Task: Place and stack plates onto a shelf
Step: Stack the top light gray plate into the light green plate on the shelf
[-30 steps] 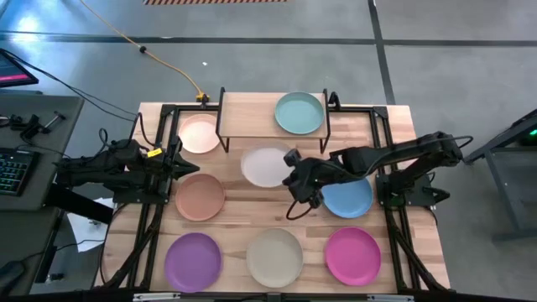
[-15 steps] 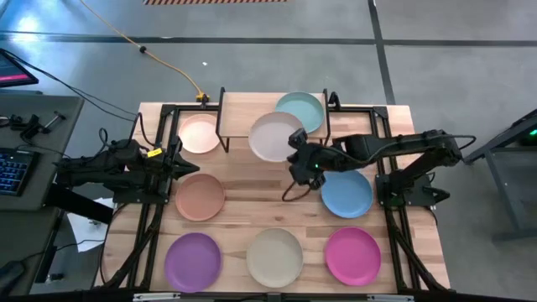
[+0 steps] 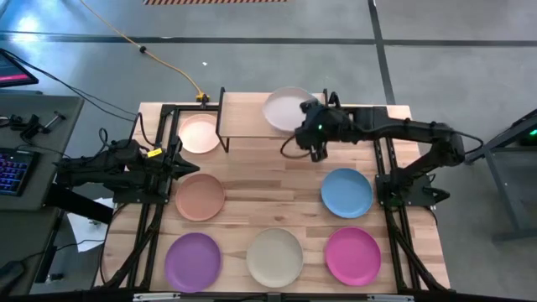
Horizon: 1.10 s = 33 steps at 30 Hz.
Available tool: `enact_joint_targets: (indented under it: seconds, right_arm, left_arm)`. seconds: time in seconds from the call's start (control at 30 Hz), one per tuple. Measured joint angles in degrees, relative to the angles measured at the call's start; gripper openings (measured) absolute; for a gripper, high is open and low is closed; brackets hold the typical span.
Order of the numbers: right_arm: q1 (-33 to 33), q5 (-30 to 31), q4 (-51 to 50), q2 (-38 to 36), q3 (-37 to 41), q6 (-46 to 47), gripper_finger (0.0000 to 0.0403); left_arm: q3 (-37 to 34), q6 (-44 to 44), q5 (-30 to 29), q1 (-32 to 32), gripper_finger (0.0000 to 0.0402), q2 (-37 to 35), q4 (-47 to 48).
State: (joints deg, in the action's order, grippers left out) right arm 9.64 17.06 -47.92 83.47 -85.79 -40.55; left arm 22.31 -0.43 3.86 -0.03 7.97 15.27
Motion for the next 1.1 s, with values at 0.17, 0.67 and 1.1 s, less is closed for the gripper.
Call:
enact_joint_targets:
  seconds: [0.17, 0.67, 1.1]
  right_arm:
    - [3.56, -0.61, 0.90, -0.86, 3.18, 1.65, 0.0000]
    - [9.06, -1.00, 15.60, -1.08, 15.13, -0.28, 0.0000]
    - [8.97, 0.06, 20.39, -1.08, 21.03, 0.49, 0.0000]
  left_arm:
    - [0.00, 0.00, 0.00, 0.01, 0.0001, -0.01, 0.07]
    - [0.00, -0.87, 0.02, 0.00, 0.0001, 0.00, 0.43]
    - [0.00, -0.90, 0.02, 0.02, 0.0001, 0.00, 0.42]
